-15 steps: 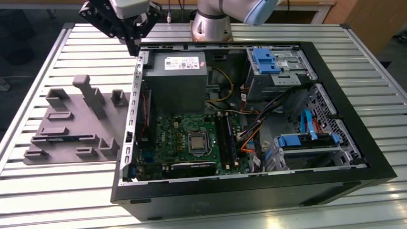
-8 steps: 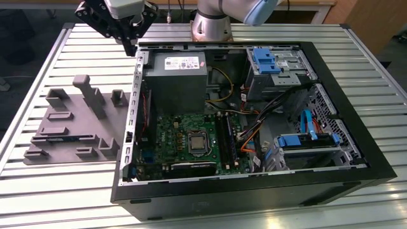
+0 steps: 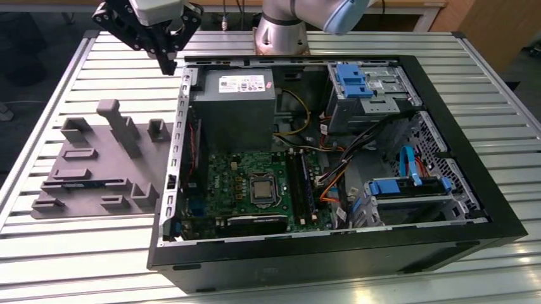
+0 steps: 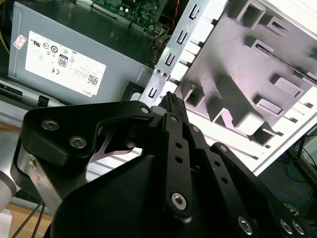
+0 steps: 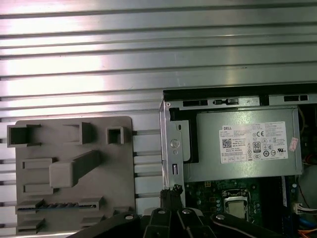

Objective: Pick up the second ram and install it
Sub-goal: 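Reach for the second ram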

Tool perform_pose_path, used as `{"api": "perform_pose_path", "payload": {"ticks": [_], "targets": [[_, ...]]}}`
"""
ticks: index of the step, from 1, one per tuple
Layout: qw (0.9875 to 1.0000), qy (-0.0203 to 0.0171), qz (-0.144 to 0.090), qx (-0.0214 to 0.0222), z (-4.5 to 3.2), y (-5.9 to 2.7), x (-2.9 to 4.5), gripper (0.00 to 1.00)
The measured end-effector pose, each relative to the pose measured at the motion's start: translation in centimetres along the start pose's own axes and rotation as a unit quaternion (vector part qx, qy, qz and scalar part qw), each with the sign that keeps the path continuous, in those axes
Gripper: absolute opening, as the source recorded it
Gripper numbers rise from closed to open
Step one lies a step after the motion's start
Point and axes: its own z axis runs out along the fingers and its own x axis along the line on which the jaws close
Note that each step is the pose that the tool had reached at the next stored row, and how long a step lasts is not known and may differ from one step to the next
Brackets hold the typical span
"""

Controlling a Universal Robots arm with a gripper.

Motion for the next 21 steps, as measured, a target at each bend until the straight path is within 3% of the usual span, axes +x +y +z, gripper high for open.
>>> {"api": "perform_pose_path", "payload": {"ticks": [21], "targets": [[1.0,0.0,0.0,0.0,0.01,-0.15,2.02,0.11]]}}
